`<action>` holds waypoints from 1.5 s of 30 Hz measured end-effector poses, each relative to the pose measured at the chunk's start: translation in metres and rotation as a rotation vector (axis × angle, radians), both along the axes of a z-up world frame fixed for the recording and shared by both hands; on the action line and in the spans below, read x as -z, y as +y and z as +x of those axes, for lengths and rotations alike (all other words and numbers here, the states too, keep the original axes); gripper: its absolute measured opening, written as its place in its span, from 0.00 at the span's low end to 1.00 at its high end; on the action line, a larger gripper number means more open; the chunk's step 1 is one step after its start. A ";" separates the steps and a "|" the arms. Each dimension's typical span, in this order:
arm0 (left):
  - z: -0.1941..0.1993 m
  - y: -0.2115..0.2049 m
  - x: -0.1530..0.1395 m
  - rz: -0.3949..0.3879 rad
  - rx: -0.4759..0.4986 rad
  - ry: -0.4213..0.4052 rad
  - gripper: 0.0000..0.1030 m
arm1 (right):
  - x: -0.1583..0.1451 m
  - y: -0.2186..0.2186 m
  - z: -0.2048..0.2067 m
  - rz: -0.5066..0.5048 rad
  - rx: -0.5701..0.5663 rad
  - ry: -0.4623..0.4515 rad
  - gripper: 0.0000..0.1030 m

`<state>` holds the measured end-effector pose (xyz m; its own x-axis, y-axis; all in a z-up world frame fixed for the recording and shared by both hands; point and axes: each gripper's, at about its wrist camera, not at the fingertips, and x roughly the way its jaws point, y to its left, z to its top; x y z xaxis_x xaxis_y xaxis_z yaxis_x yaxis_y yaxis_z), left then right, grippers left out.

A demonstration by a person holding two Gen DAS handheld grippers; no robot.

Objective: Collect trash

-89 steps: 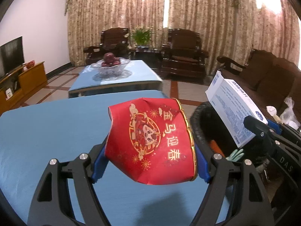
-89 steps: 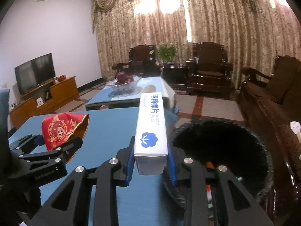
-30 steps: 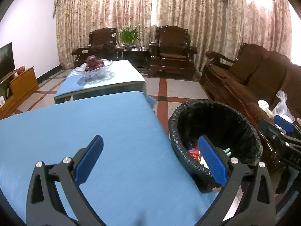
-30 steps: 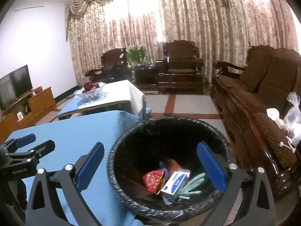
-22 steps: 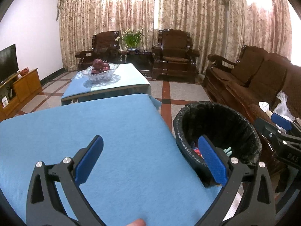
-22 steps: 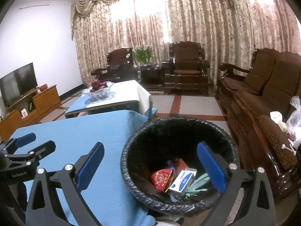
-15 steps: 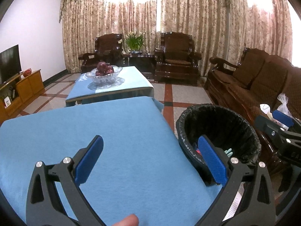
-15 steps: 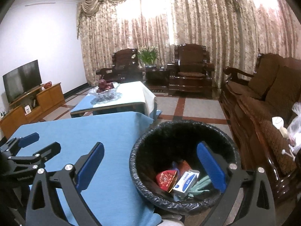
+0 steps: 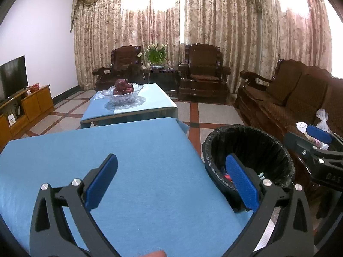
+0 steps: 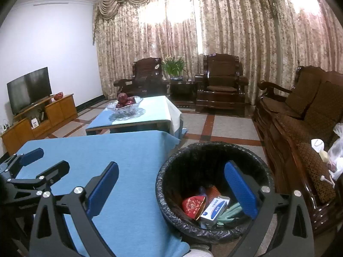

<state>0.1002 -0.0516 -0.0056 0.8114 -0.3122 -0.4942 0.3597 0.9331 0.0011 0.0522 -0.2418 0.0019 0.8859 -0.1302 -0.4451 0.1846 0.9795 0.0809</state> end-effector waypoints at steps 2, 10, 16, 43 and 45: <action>0.003 0.000 -0.001 0.000 -0.001 -0.001 0.95 | 0.000 0.000 0.001 0.001 -0.003 0.000 0.94; 0.003 0.001 -0.001 -0.002 -0.004 -0.005 0.95 | 0.000 0.001 0.001 0.000 -0.011 -0.009 0.94; 0.003 0.001 -0.001 -0.001 -0.004 -0.004 0.95 | 0.003 0.001 0.002 -0.004 -0.015 -0.010 0.94; 0.004 0.003 0.000 -0.002 -0.004 0.001 0.95 | 0.003 0.000 0.002 -0.005 -0.016 -0.007 0.94; 0.004 0.003 0.000 -0.001 -0.005 0.001 0.95 | 0.003 0.001 0.002 -0.006 -0.016 -0.008 0.94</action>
